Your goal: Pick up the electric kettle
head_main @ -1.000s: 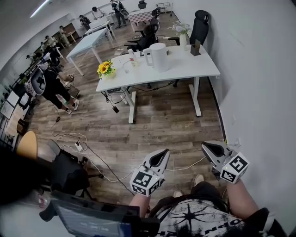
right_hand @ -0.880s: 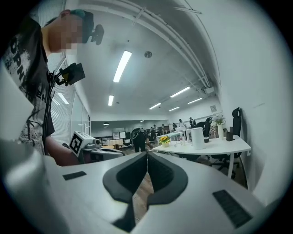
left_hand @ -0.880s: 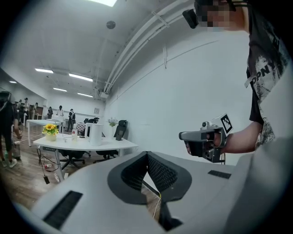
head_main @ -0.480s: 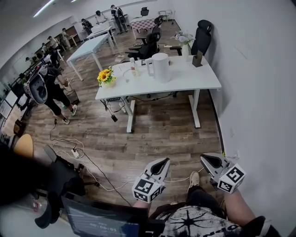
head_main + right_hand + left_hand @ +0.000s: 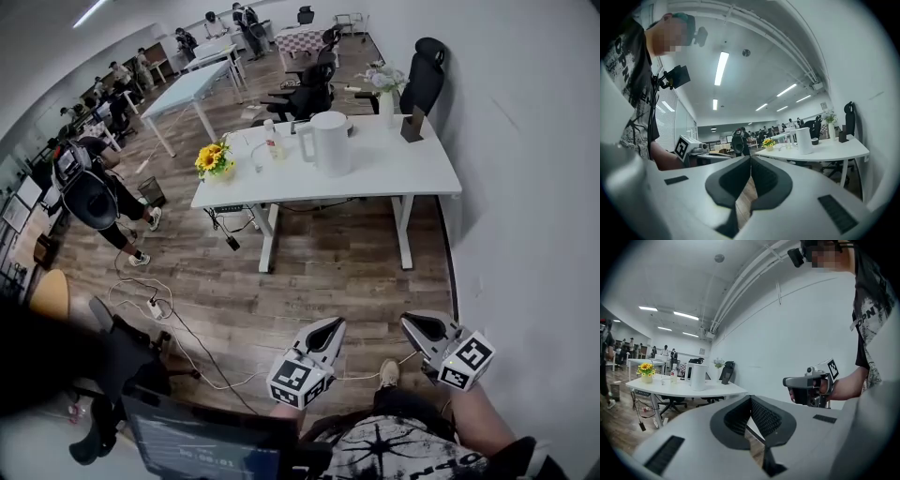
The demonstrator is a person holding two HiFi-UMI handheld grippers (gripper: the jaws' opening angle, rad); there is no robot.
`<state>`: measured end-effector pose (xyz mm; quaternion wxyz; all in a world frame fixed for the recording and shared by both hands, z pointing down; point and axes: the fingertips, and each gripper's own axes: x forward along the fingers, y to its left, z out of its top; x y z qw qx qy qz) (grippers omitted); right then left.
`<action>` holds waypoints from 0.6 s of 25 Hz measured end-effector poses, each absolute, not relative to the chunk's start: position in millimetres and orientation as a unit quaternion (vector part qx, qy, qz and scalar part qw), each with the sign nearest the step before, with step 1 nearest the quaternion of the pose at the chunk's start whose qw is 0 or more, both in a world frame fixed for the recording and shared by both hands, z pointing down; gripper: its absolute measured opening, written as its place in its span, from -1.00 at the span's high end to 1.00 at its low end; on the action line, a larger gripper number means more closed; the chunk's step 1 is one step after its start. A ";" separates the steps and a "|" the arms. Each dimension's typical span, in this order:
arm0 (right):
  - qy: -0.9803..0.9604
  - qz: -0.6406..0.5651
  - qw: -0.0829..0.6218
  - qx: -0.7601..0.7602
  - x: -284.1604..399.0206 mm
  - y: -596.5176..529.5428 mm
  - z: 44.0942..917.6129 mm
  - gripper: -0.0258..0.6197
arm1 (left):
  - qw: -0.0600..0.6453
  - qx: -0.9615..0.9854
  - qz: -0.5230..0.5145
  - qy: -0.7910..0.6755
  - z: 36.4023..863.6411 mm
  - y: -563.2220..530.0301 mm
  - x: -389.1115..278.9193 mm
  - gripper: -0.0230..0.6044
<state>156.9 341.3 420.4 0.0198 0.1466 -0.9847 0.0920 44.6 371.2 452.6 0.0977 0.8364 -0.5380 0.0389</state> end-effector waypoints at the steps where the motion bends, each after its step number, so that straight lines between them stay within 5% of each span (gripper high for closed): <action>1: -0.986 0.093 0.020 0.140 155.5 329.6 420.0 0.85 | 0.100 0.834 0.039 -0.541 452.6 360.9 45.4 0.90; 15: -0.992 0.096 0.018 0.078 155.3 180.8 418.7 0.85 | 0.130 0.800 0.029 -0.586 456.2 225.3 46.4 0.90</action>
